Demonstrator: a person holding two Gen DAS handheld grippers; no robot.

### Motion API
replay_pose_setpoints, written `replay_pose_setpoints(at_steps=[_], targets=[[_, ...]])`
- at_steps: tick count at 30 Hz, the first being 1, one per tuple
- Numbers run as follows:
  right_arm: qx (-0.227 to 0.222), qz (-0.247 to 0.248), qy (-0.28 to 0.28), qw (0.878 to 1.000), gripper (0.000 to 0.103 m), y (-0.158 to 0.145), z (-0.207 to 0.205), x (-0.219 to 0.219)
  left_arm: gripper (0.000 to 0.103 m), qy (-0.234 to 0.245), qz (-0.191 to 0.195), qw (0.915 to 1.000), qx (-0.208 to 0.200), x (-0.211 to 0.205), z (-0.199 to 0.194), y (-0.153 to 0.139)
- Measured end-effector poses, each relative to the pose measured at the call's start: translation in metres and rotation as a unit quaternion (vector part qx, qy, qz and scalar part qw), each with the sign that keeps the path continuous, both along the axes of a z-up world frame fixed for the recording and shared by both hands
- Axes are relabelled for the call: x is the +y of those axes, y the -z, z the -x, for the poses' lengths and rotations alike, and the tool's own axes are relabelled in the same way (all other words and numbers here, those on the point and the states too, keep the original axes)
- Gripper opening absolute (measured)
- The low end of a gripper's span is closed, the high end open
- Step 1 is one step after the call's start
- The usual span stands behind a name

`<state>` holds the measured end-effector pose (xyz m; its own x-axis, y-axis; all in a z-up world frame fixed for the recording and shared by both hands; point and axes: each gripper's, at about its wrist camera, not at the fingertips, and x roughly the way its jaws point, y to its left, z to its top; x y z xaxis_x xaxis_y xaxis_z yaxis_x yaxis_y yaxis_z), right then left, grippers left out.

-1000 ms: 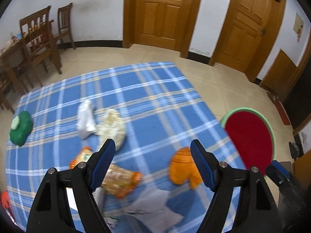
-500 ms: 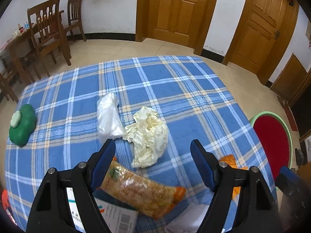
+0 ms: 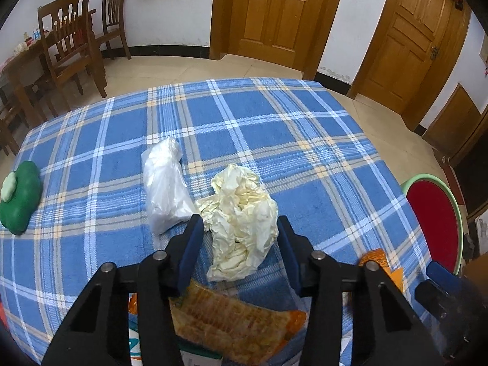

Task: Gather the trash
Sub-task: 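Grasp the orange cloth with the right gripper while the left gripper holds the crumpled plastic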

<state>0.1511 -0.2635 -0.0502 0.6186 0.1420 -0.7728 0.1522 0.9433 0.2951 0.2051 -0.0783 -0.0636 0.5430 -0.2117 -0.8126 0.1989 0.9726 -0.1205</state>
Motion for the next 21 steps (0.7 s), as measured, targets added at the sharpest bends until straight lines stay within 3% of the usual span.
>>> replay_pose_setpoints(at_steps=[10,21], targets=[[0.007,-0.004,-0.022,1.000,0.063,0.007,-0.012,0.018,0.035,-0.001,0.017,0.9999,-0.003,0.008,0.002,0.000],[0.015,-0.005,-0.037,0.999,0.063,0.016,-0.022,0.032,0.033,-0.010,0.044,0.9989,-0.013,0.017,0.014,-0.013]])
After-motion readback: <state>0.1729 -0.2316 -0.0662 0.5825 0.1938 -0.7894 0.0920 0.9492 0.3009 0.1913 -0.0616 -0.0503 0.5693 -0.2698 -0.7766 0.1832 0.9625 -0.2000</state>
